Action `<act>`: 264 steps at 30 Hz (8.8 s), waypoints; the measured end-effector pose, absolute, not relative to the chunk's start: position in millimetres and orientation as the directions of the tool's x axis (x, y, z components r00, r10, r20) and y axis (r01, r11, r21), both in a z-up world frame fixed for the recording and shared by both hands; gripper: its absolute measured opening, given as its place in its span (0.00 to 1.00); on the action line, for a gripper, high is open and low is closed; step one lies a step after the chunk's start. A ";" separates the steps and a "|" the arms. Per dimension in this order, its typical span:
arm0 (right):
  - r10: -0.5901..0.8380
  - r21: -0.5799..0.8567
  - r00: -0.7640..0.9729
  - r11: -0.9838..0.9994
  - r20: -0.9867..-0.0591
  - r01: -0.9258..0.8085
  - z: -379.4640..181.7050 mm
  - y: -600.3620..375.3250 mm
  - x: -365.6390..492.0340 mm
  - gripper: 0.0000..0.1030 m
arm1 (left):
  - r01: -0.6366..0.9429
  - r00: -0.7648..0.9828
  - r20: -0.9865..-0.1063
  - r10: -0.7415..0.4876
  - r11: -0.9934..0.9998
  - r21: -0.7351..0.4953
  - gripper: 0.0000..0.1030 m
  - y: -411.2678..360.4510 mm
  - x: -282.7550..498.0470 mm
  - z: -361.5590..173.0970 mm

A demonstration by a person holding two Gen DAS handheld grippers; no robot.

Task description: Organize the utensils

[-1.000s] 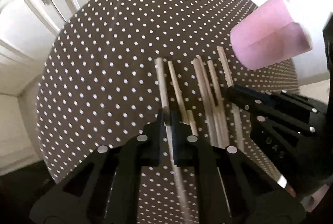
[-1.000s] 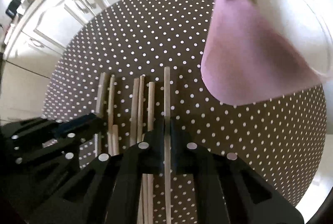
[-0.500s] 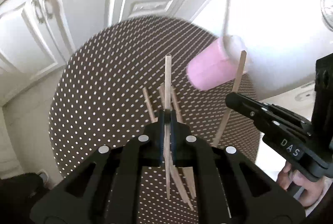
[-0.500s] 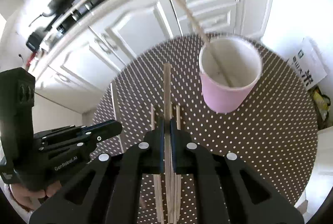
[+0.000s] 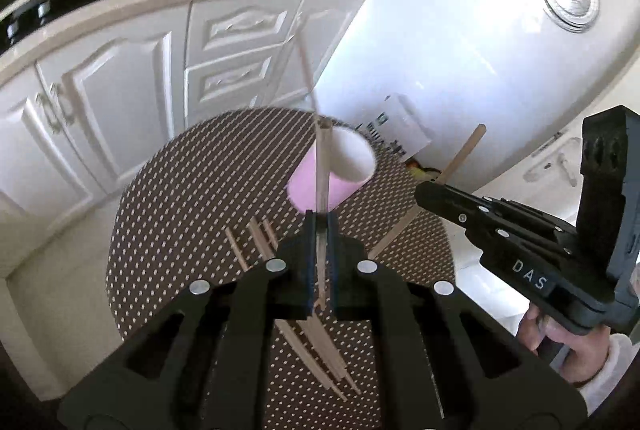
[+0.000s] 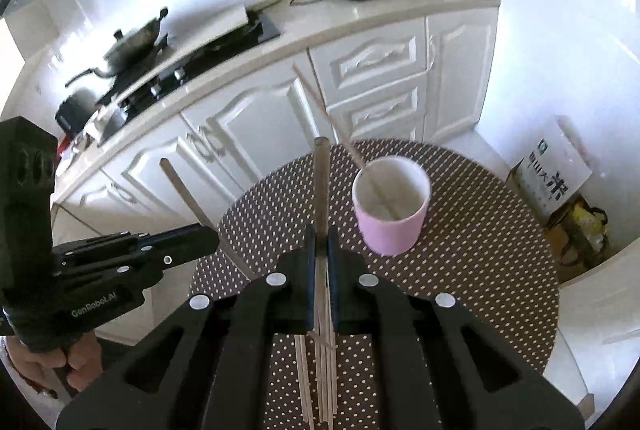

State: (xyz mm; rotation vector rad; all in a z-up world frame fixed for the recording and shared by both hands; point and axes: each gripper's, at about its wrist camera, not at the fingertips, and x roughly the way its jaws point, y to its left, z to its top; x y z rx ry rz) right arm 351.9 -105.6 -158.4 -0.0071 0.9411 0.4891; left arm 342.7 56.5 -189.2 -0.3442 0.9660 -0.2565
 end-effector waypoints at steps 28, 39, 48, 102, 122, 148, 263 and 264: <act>0.348 0.129 0.683 0.928 -0.642 -0.350 -106.0 -145.4 421.2 0.04 | 0.115 0.722 -0.633 -0.280 0.950 -0.289 0.05 17.2 417.0 -114.6; 0.317 0.152 0.613 0.939 -0.723 -0.307 -150.2 -155.8 421.9 0.04 | 0.094 0.643 -0.714 -0.278 0.953 -0.287 0.05 12.3 413.0 -168.7; 0.306 0.158 0.571 0.942 -0.762 -0.295 -167.2 -153.7 414.8 0.04 | 0.115 0.587 -0.750 -0.306 0.948 -0.297 0.05 6.7 403.2 -187.9; 0.297 0.208 0.377 0.943 -0.877 -0.259 -245.5 -150.4 317.9 0.31 | -0.106 0.262 -0.945 -0.197 0.967 -0.232 0.51 47.6 326.0 -325.1; 0.328 0.207 0.209 0.868 -0.921 -0.451 -309.3 -103.8 350.7 0.31 | -0.258 0.235 -0.962 -0.138 0.945 -0.199 0.50 65.0 401.4 -370.6; 0.289 0.147 0.213 0.849 -0.933 -0.507 -346.2 -57.7 390.7 0.29 | -0.210 0.206 -0.966 -0.156 0.957 -0.199 0.07 84.6 407.1 -393.0; 0.482 0.258 0.600 0.869 -0.639 -0.423 -180.5 -154.7 472.7 0.08 | 0.062 0.549 -0.793 -0.265 0.959 -0.278 0.07 2.5 435.9 -170.4; 0.479 0.259 0.599 0.870 -0.641 -0.419 -179.4 -155.2 470.3 0.08 | 0.059 0.549 -0.795 -0.259 0.961 -0.272 0.08 2.0 433.9 -169.8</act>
